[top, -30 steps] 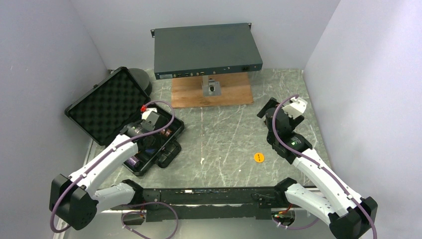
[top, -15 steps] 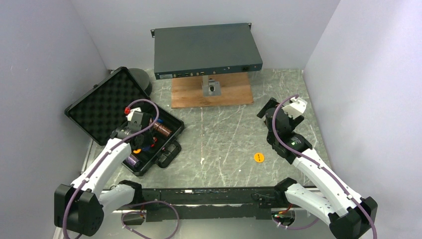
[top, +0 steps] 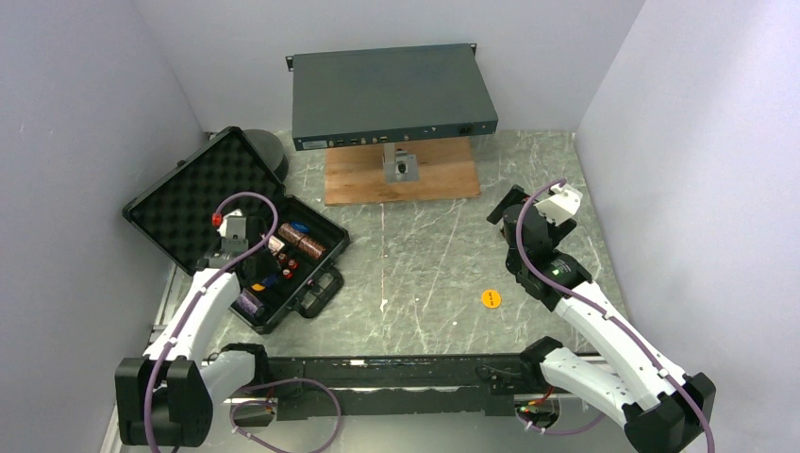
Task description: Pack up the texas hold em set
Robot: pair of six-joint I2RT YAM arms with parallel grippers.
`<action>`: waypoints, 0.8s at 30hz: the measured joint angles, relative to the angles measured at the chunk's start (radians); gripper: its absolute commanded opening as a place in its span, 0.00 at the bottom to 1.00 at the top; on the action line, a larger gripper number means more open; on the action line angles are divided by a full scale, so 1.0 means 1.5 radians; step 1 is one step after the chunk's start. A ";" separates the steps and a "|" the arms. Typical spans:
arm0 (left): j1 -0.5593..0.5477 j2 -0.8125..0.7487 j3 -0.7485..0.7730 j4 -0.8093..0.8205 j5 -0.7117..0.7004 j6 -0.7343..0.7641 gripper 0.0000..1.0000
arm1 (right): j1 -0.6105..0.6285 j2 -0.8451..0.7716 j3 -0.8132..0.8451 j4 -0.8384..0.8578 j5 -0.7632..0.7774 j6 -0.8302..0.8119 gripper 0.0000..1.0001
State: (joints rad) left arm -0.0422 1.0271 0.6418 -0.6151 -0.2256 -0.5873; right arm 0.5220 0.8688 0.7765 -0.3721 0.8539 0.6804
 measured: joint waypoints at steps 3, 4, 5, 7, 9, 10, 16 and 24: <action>0.020 0.000 -0.005 0.015 0.008 0.000 0.40 | 0.000 0.000 0.000 0.000 0.000 0.000 1.00; 0.027 0.000 -0.007 0.019 0.012 -0.001 0.40 | 0.000 0.000 0.000 0.000 0.000 0.000 1.00; 0.034 0.000 -0.008 0.023 0.014 -0.001 0.40 | 0.000 0.000 0.000 0.000 0.000 0.000 1.00; 0.048 0.000 -0.013 0.031 0.017 -0.002 0.40 | 0.000 0.000 0.000 0.000 0.000 0.000 1.00; 0.059 0.000 -0.018 0.038 0.018 -0.004 0.41 | 0.000 0.000 -0.001 0.000 0.000 0.000 1.00; 0.064 0.000 -0.021 0.040 0.018 -0.006 0.41 | 0.000 0.000 -0.001 0.000 0.000 0.000 1.00; 0.084 0.000 -0.034 0.056 0.018 -0.016 0.44 | 0.000 0.000 -0.002 0.000 0.000 0.000 1.00; 0.108 -0.008 -0.061 0.087 0.020 -0.025 0.69 | 0.000 0.001 -0.002 0.000 0.000 0.000 1.00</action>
State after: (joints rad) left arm 0.1200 1.0149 0.5499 -0.4850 -0.1963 -0.6243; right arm 0.5220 0.8707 0.7731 -0.3717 0.8539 0.6804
